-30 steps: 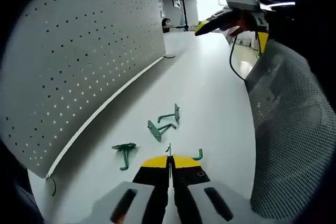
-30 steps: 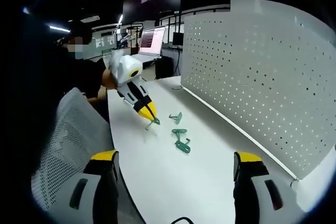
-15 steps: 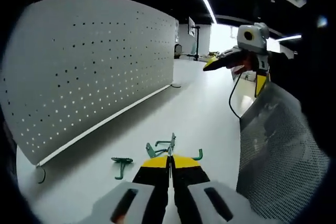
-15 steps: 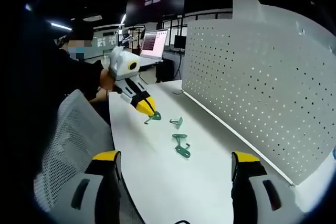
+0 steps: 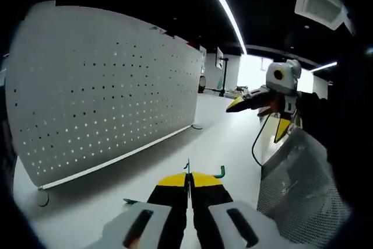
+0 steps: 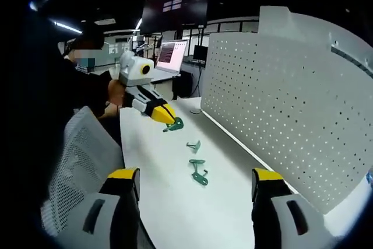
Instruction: Insert the hook assembly into the mounting plate slot until the hook locks in place.
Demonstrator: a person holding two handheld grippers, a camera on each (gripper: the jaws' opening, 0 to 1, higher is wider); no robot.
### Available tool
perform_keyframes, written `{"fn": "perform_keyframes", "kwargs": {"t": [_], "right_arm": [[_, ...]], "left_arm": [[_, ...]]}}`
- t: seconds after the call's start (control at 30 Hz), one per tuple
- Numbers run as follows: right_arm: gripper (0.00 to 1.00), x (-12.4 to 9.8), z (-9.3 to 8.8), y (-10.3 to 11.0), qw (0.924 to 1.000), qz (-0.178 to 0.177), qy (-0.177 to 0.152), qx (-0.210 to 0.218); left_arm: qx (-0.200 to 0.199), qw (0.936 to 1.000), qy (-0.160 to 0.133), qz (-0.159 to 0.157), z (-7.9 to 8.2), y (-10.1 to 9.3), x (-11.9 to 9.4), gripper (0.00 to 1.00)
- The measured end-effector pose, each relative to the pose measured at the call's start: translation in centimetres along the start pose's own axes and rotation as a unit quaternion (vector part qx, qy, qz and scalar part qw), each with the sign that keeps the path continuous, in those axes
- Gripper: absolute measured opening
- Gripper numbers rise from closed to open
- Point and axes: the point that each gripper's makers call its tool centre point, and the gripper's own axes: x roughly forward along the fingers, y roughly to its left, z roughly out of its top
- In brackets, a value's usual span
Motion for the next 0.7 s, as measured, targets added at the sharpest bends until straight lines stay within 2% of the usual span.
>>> {"fn": "perform_keyframes", "kwargs": {"t": [0.3, 0.4, 0.5, 0.7], "right_arm": [[0.65, -0.4, 1.8, -0.3, 0.9997, -0.013, -0.023, 0.004], [0.62, -0.6, 2.9, -0.4, 0.999, -0.02, -0.039, -0.004], [0.59, -0.8, 3.7, -0.3, 0.9984, -0.023, -0.052, -0.006], [0.5, -1.2, 6.1, -0.5, 0.9942, -0.03, -0.1, 0.024]], "left_arm": [[0.031, 0.998, -0.053, 0.018, 4.6, -1.1, 0.4, 0.01], [0.044, 0.9963, -0.069, 0.027, 6.1, -1.5, 0.5, 0.01], [0.054, 0.9947, -0.08, 0.036, 7.1, -1.7, 0.6, 0.01], [0.074, 0.9915, -0.096, 0.048, 8.6, -2.2, 0.7, 0.01]]}}
